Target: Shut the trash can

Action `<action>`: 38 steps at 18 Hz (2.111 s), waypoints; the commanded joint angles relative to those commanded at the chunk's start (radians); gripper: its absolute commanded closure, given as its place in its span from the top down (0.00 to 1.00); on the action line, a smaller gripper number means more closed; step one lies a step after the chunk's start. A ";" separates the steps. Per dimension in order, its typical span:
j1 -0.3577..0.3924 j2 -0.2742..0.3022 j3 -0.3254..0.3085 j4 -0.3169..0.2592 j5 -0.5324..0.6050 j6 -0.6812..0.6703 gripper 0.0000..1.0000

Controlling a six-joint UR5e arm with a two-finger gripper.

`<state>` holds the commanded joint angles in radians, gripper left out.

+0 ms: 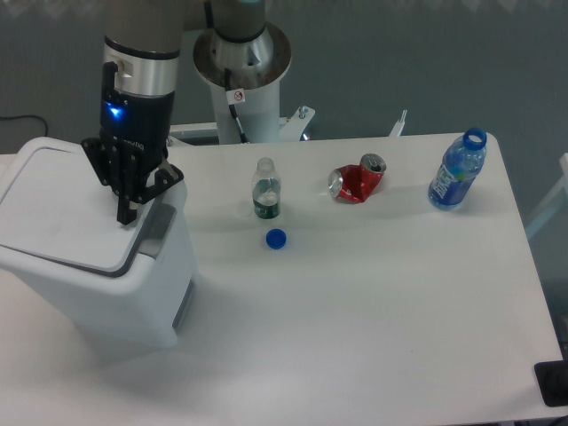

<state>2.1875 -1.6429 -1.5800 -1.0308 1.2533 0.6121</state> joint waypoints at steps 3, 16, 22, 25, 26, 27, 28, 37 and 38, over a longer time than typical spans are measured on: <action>0.000 -0.006 -0.003 0.002 0.000 0.000 0.00; 0.000 -0.020 -0.012 0.003 0.000 0.000 0.00; 0.005 -0.017 -0.003 0.005 -0.003 0.000 0.00; 0.011 -0.008 0.017 0.003 -0.043 -0.005 0.46; 0.020 -0.002 0.020 0.003 -0.055 -0.008 0.71; 0.024 0.011 0.021 0.002 -0.057 -0.011 0.87; 0.031 0.021 0.021 0.002 -0.055 -0.011 1.00; 0.268 -0.003 0.011 0.002 -0.052 0.052 1.00; 0.302 -0.024 0.008 0.002 -0.052 0.086 1.00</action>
<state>2.4893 -1.6672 -1.5723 -1.0293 1.2011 0.6976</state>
